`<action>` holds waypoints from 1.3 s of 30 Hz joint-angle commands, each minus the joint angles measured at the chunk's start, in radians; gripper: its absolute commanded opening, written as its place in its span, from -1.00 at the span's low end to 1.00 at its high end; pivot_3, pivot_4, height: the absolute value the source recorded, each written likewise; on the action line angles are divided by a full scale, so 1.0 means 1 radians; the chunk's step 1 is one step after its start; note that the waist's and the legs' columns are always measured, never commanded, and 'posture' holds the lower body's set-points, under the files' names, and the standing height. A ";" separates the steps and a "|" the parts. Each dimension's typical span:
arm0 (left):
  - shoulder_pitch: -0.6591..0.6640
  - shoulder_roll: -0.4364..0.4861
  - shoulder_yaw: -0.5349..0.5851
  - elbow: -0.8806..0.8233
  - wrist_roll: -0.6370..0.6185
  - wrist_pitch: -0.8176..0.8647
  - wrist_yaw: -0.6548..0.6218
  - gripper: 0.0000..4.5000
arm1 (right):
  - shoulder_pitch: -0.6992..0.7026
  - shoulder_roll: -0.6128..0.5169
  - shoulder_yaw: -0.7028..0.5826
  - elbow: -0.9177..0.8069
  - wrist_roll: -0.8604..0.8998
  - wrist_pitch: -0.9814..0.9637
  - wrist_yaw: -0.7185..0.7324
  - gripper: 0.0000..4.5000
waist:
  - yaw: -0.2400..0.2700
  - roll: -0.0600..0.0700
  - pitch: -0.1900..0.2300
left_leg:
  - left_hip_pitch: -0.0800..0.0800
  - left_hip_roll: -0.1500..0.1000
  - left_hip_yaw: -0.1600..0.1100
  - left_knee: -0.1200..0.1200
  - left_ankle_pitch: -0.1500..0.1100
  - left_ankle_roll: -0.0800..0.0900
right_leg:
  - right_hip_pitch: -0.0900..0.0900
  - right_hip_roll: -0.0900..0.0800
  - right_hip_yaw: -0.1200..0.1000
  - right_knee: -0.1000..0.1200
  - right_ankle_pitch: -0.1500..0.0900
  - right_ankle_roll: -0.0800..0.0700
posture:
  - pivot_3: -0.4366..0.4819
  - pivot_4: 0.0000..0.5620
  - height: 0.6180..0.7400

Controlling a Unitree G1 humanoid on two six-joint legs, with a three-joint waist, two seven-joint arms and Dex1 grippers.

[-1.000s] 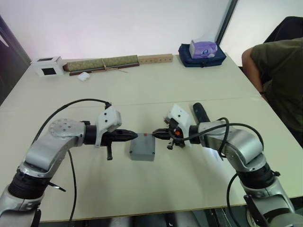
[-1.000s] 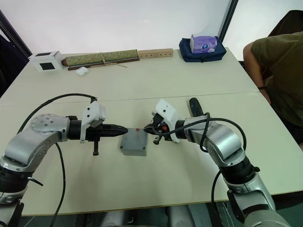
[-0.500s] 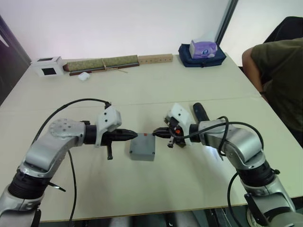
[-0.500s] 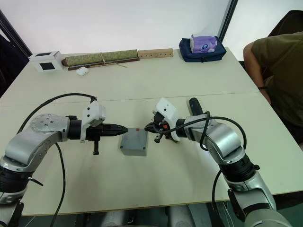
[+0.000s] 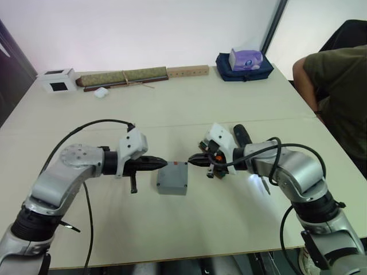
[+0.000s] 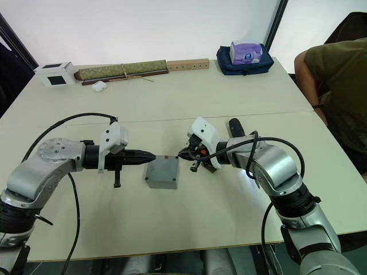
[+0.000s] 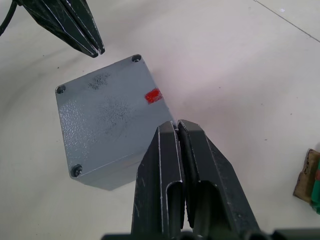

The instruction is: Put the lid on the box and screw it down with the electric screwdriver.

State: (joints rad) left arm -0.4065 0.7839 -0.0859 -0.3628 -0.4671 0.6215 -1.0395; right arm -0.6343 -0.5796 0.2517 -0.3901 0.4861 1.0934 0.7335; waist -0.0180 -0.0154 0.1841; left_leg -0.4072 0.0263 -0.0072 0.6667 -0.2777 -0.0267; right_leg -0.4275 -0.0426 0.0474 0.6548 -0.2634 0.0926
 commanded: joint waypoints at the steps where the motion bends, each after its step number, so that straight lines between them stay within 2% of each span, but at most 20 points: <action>1: -0.015 0.000 0.010 -0.011 0.000 -0.012 0.003 -1.00 | -0.016 -0.004 -0.002 -0.034 0.008 -0.006 0.005 -0.98 | 0.000 0.000 0.000 | 0.000 0.000 0.000 0.000 0.000 0.000 | 0.000 0.000 0.000 0.000 0.000 0.000 | -0.05 -0.47 1.00; 39: -0.009 -0.016 0.007 -0.045 -0.013 0.009 0.045 -1.00 | -0.089 -0.010 0.064 0.079 -0.064 -0.056 0.065 -0.98 | 0.000 0.000 0.000 | 0.000 0.000 0.000 0.000 0.000 0.000 | 0.000 0.000 0.000 0.000 0.000 0.000 | -0.05 -0.47 1.00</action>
State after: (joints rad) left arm -0.4160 0.7719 -0.0872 -0.3687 -0.4678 0.6303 -0.9990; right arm -0.6947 -0.5870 0.3186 -0.3061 0.4288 1.0533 0.7935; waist -0.0182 -0.0154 0.1841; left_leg -0.4072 0.0263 -0.0071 0.6667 -0.2777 -0.0267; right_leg -0.4275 -0.0426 0.0474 0.6548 -0.2634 0.0926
